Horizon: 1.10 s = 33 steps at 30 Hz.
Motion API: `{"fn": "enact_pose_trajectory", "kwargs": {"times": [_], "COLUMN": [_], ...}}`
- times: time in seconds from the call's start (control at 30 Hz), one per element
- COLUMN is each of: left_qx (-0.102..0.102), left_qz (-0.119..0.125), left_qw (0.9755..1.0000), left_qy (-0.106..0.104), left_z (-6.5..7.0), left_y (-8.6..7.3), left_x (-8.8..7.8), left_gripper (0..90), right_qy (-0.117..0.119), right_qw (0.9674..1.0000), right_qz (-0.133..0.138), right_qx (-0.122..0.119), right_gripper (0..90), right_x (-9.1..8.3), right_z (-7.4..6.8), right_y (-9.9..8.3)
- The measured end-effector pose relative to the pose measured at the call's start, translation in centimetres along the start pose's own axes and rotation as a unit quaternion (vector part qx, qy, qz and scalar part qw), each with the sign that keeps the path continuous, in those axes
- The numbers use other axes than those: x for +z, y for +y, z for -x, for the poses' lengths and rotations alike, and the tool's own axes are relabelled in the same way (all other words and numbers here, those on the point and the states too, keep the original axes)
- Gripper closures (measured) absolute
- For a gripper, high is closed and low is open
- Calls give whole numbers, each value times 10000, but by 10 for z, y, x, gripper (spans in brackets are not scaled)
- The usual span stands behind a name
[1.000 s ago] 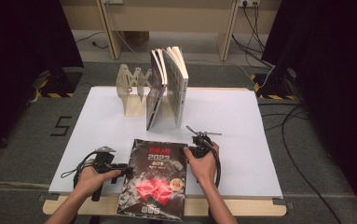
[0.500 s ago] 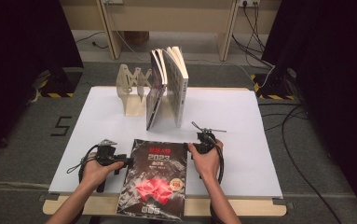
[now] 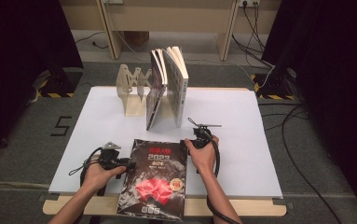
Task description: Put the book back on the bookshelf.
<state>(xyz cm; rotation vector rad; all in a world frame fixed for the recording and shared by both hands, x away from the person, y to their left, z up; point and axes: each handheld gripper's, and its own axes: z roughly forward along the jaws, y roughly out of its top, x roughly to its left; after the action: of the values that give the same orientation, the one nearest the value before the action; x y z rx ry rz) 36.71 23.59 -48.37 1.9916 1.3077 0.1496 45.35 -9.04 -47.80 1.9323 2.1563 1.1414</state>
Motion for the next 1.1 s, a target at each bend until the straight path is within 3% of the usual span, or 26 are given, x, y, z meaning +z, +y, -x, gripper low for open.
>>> {"fn": "enact_pose_trajectory", "kwargs": {"times": [0.2, 0.37, 0.47, 0.6, 0.67, 0.87, 0.9, 0.93, 1.1], "left_qx": [38, 136, 147, 181, 141, 122, 119, 129, 179], "left_qz": [17, 66, 152, 130, 158, 165, 169, 153, 129], "left_qw": [10000, 9996, 9991, 9990, 9991, 9990, 9990, 9990, 9988], "left_qy": [22, 231, 373, 388, 375, 393, 395, 390, 429], "left_z": [2, 7, 9, 11, 10, 11, 10, 10, 12], "left_y": [-4, -6, -8, -8, -8, -8, -8, -8, -8], "left_x": [-1, -1, 0, 0, 0, 0, 0, 0, 0], "left_gripper": [555, 570, 596, 595, 596, 596, 596, 596, 595], "right_qy": [54, 162, 195, 418, 449, 645, 649, 677, 725], "right_qw": [9999, 9996, 9993, 9977, 9976, 9948, 9956, 9946, 9945], "right_qz": [52, 150, 59, -53, -20, -78, -76, -136, -262], "right_qx": [-84, 196, 305, 527, 523, 780, 678, 777, 713], "right_gripper": [526, 536, 538, 539, 539, 540, 546, 557, 626], "right_x": [4, 2, -1, -5, -6, -11, -13, -15, -18], "right_z": [-3, 0, 0, 6, 8, 2, 2, -1, -3], "right_y": [-1, -4, -5, -9, -11, -17, -17, -16, -15]}}
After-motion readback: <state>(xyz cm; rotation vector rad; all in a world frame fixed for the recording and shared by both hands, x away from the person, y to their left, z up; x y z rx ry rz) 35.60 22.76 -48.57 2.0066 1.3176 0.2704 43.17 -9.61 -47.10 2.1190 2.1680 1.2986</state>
